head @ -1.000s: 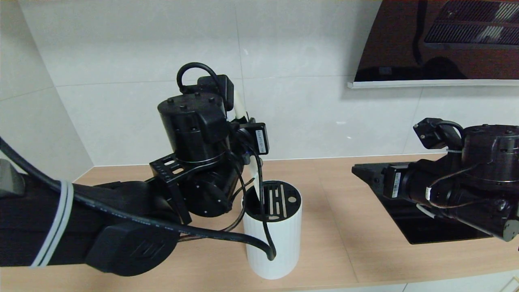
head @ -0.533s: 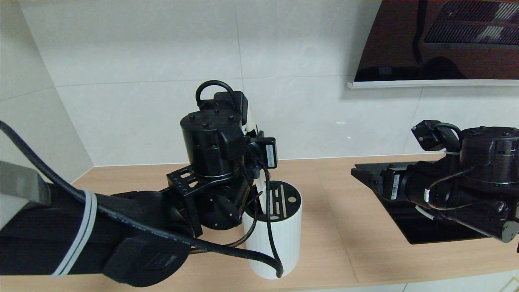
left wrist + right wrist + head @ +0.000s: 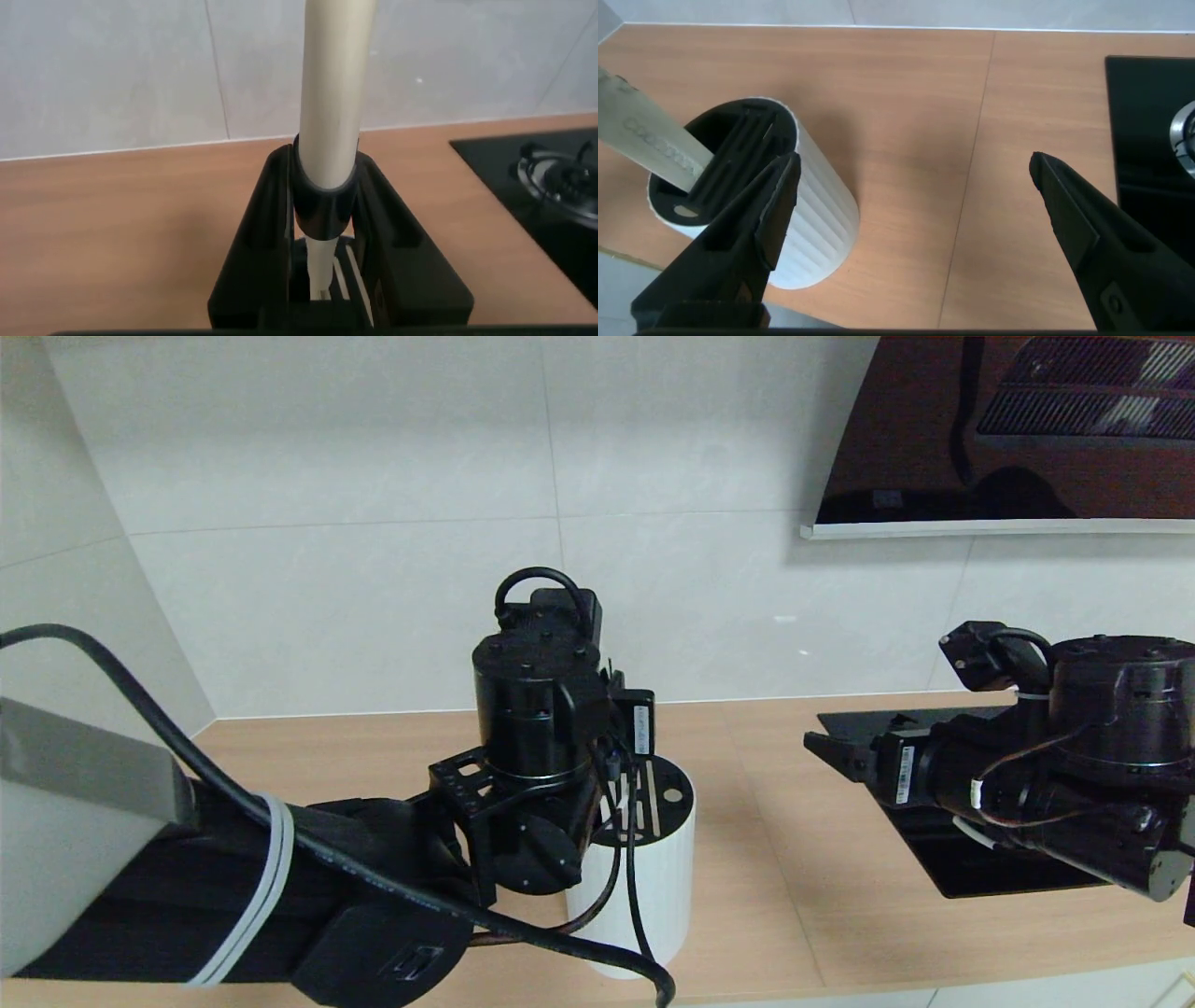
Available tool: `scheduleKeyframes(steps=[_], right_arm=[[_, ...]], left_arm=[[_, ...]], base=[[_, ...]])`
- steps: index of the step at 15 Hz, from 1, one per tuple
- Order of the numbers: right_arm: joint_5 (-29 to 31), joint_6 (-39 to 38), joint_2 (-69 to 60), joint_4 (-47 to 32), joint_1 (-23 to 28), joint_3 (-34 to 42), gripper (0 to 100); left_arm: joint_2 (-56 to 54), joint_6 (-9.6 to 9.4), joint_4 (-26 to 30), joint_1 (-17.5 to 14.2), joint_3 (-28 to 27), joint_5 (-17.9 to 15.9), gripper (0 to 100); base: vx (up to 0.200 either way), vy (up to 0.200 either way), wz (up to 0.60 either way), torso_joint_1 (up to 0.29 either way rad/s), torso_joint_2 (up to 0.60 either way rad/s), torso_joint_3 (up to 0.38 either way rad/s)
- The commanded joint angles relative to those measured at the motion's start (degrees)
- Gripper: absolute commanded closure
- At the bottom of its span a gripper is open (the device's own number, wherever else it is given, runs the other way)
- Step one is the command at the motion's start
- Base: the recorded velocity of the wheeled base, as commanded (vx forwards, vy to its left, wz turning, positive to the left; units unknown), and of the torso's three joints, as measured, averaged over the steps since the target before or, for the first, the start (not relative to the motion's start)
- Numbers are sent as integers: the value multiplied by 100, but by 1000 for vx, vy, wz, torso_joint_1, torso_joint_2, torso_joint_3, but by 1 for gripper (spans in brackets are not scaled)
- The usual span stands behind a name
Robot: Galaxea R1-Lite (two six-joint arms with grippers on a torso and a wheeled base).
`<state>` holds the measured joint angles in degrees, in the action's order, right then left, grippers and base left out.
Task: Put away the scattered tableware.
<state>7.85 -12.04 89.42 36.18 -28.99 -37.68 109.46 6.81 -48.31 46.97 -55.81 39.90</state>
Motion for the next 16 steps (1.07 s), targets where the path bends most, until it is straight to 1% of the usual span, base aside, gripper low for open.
scheduleKeyframes(steps=[1,4,16], right_arm=[[-3,0,32,3,-1,-2,0],[-3,0,32,3,-1,15,0],[6,-8,23,3,-63,24,0]], left_arm=[[58,4,6,14,53,0,100],[102,-5,287,137,184,0,100],[304,-5,287,146,255,9,100]], base=[[0,0,0,0,0,0],[0,0,0,0,0,0],[0,0,0,0,0,0]])
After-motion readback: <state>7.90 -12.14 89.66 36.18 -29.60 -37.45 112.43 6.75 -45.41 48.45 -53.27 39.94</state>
